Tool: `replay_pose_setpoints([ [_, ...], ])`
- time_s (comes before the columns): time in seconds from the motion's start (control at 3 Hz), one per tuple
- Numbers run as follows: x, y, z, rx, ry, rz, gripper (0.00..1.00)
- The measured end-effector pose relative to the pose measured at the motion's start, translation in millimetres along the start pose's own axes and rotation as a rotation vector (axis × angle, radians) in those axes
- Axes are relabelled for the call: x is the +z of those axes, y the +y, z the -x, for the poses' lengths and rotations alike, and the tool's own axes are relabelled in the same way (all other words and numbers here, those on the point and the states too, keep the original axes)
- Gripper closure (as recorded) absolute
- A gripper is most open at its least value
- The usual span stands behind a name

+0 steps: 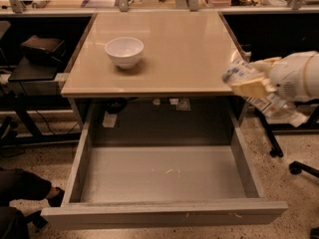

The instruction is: Pick blue plastic bottle from top drawer and place on counter

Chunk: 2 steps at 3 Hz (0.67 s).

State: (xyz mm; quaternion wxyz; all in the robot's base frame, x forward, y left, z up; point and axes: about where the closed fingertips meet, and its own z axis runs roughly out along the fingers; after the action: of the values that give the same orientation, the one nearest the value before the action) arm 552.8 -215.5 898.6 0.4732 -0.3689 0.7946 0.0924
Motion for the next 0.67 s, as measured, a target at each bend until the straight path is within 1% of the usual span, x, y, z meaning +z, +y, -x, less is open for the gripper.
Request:
replay_pose_setpoints([
  [0.33,-30.6,-23.2,32.9,-0.023,-0.019,-0.040,1.00],
  [0.67,-19.1,-18.3,39.8,-0.046,-0.029,-0.019,1.00],
])
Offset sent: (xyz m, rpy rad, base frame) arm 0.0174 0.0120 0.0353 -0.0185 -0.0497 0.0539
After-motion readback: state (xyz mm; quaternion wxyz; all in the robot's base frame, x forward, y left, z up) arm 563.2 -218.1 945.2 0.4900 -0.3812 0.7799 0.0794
